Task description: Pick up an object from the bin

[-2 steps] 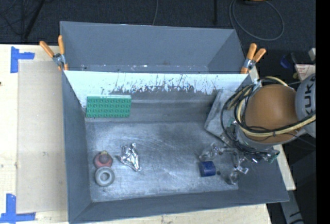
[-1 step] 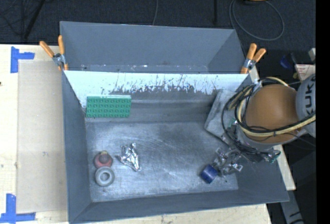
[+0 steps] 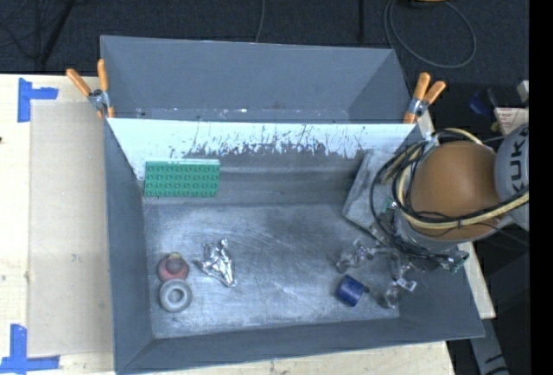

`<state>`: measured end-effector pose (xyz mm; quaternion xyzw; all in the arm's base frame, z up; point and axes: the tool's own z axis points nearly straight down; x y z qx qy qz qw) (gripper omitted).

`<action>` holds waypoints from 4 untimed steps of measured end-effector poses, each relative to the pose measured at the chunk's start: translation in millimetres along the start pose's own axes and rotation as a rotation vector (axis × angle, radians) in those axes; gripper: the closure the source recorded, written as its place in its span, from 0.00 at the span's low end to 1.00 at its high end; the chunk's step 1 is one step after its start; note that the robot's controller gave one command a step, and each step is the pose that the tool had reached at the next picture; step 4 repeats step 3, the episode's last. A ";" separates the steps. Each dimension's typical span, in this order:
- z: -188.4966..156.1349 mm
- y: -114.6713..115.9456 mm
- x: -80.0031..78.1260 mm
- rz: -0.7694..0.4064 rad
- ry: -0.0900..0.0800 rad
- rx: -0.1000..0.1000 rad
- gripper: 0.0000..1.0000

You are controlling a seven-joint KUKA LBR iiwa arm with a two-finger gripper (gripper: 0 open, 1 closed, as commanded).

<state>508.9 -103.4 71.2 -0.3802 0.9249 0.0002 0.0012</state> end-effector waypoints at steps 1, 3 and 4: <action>-0.1 34.7 2.6 -0.129 -0.002 0.004 0.00; -141.0 33.2 -12.7 -0.187 -0.002 0.004 1.00; -141.0 33.2 -12.7 -0.187 -0.002 0.004 1.00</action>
Offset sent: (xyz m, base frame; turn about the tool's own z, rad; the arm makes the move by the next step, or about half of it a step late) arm -0.0282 0.0224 -0.0012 -0.1296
